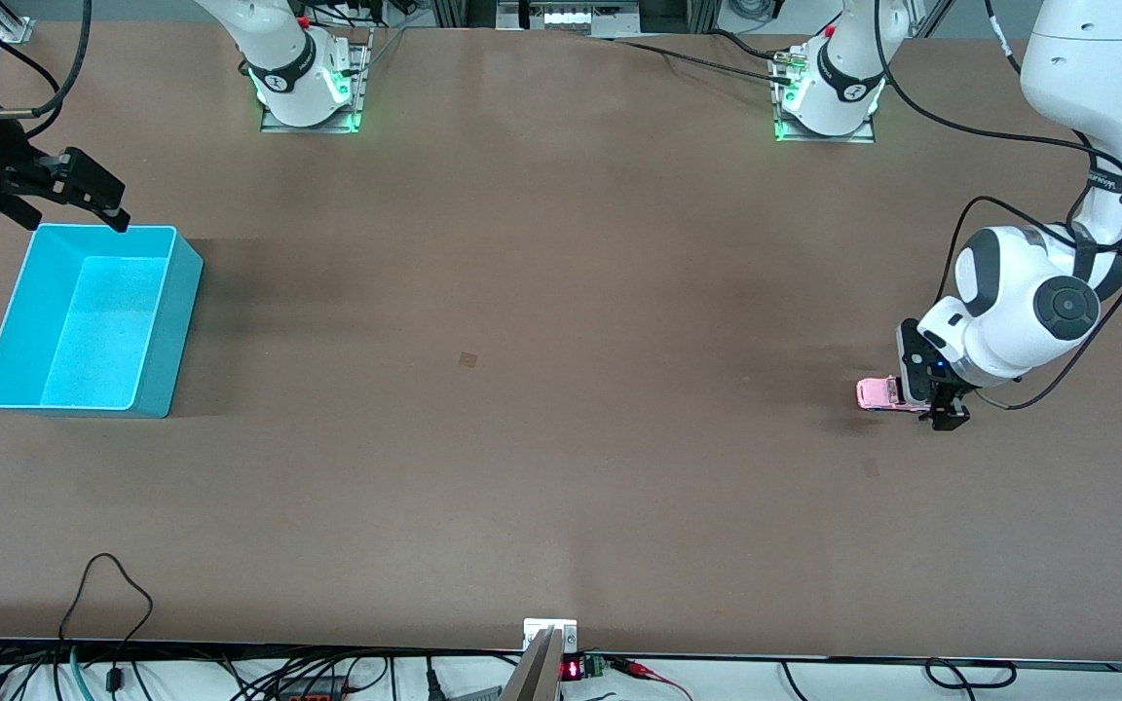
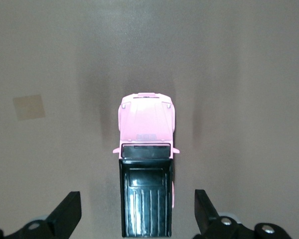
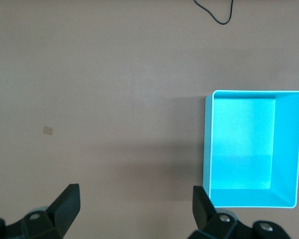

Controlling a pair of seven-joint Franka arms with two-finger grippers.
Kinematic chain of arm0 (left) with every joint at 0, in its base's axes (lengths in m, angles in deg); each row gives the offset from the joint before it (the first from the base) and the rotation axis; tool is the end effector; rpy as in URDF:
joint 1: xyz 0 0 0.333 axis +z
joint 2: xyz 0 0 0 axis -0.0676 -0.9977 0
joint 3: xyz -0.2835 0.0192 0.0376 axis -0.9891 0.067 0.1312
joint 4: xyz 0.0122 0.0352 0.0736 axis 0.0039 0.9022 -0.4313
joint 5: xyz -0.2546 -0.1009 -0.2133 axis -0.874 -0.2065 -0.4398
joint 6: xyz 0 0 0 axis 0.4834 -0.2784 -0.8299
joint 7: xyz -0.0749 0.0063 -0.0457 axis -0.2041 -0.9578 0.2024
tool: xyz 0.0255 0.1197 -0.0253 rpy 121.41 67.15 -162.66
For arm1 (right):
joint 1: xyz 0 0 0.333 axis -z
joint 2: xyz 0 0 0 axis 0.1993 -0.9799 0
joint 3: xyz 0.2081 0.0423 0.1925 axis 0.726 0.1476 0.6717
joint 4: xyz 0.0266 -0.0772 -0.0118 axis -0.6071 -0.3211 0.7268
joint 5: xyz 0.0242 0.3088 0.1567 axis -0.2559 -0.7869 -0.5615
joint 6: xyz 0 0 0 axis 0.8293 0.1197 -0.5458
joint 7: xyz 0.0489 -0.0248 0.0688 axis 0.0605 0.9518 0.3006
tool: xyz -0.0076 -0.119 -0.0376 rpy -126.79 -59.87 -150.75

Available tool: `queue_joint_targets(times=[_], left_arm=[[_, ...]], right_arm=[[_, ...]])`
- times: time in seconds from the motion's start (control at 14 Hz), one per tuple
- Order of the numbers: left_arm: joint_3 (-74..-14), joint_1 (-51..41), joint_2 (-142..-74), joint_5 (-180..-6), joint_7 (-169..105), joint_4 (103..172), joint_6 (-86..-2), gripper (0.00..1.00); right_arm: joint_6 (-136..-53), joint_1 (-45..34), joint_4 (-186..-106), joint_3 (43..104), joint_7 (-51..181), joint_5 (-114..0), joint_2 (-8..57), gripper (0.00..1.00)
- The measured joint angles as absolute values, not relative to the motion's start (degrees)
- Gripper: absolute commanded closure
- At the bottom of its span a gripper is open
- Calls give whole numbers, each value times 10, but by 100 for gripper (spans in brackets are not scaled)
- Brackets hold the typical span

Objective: Wind and store pink jeep toy
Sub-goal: 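Close the left gripper on the pink jeep's body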

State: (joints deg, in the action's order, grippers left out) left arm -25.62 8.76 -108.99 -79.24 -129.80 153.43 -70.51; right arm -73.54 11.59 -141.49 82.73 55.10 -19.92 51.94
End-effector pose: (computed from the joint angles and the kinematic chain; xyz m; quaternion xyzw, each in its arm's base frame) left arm 0.5616 0.0498 0.2129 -0.7054 0.7082 0.0101 0.0253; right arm 0.4953 0.0334 0.5888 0.9992 -0.0081 0.0391 0.0018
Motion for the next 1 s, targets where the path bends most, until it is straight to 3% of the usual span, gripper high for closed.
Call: queue_joint_targets(times=[0.22,0.29,0.36,0.43,0.5,1.0], left_arm=[[-257,88,-1091,-792,-1308,1551,-739,15],[-257,88,-1092,-792,-1313,1560,-756,29],[-257,88,-1093,-792,-1318,1566,-766,59],[-257,88,-1094,-792,-1324,1570,-771,80],[-257,88,-1094,-792,-1332,1571,-773,87],[-257,88,-1093,-792,-1338,1571,-774,88]], right_arm=[[-735,116,-1410,827,551,-198,519,0],[-732,116,-1409,828,551,-197,519,0],[-731,116,-1408,828,551,-197,519,0],[-730,116,-1408,828,551,-197,519,0],[-729,116,-1408,828,551,-196,519,0],[-725,116,-1408,828,551,-192,519,0]])
